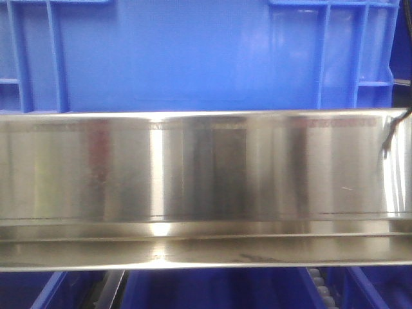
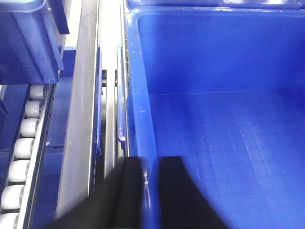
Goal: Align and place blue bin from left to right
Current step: 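Position both open grippers over the side walls of the blue bin, then close both grippers on the blue bin's side walls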
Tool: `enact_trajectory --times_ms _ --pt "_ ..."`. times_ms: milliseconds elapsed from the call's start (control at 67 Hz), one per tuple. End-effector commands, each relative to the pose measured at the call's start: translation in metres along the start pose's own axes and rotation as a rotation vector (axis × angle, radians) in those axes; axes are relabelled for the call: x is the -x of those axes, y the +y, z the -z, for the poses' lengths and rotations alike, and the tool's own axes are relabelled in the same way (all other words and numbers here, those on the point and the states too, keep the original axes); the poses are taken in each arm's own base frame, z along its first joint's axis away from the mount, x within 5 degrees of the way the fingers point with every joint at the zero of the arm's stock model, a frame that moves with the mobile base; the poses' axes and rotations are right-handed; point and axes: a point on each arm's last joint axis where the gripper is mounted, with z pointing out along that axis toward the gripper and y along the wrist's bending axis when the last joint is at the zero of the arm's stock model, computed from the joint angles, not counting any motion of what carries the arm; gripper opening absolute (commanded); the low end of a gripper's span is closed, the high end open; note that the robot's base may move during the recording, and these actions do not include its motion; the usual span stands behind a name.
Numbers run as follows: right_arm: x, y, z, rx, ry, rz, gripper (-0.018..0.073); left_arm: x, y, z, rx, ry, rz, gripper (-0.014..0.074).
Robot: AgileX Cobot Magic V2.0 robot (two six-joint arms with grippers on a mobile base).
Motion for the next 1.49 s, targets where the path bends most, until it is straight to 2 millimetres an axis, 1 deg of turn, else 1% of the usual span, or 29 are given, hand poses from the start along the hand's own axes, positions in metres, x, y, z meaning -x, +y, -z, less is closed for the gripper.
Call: enact_trajectory --times_ms 0,60,90,284,433,582,806,1015,1313,1478 --pt "0.002 -0.002 0.001 -0.01 -0.007 -0.001 0.0295 0.001 -0.003 0.0 -0.005 -0.007 0.002 0.0198" --pt "0.002 -0.002 0.001 -0.01 -0.007 -0.001 0.0295 0.0 -0.003 -0.002 -0.002 -0.003 0.0 0.0233" --pt "0.002 -0.002 0.001 -0.01 -0.007 -0.001 0.0295 0.0 -0.003 -0.005 0.003 0.001 0.004 0.0237" --pt "0.002 -0.002 0.001 -0.01 -0.007 -0.001 0.0295 -0.003 -0.006 -0.02 0.044 0.02 0.003 0.0237" --pt "0.002 -0.002 0.001 -0.01 -0.007 -0.001 0.0295 -0.008 -0.018 -0.034 0.084 0.027 -0.051 0.0237" --pt "0.001 -0.002 0.001 -0.012 -0.004 -0.001 0.0295 -0.014 -0.021 -0.049 0.112 0.061 0.017 0.0237" --pt "0.001 -0.002 0.001 -0.012 -0.002 -0.001 0.0295 -0.017 -0.022 -0.058 0.119 0.082 0.012 0.0237" --pt "0.001 -0.002 0.001 -0.012 -0.002 -0.001 0.0295 -0.017 -0.022 -0.059 0.126 0.08 0.007 0.0235" --pt "0.001 -0.002 0.001 -0.01 -0.007 -0.001 0.0295 -0.021 -0.023 -0.067 0.138 0.112 0.002 0.0235" --pt "0.001 -0.002 0.001 -0.01 -0.007 -0.001 0.0295 -0.023 -0.022 -0.067 0.143 0.125 0.004 0.0235"
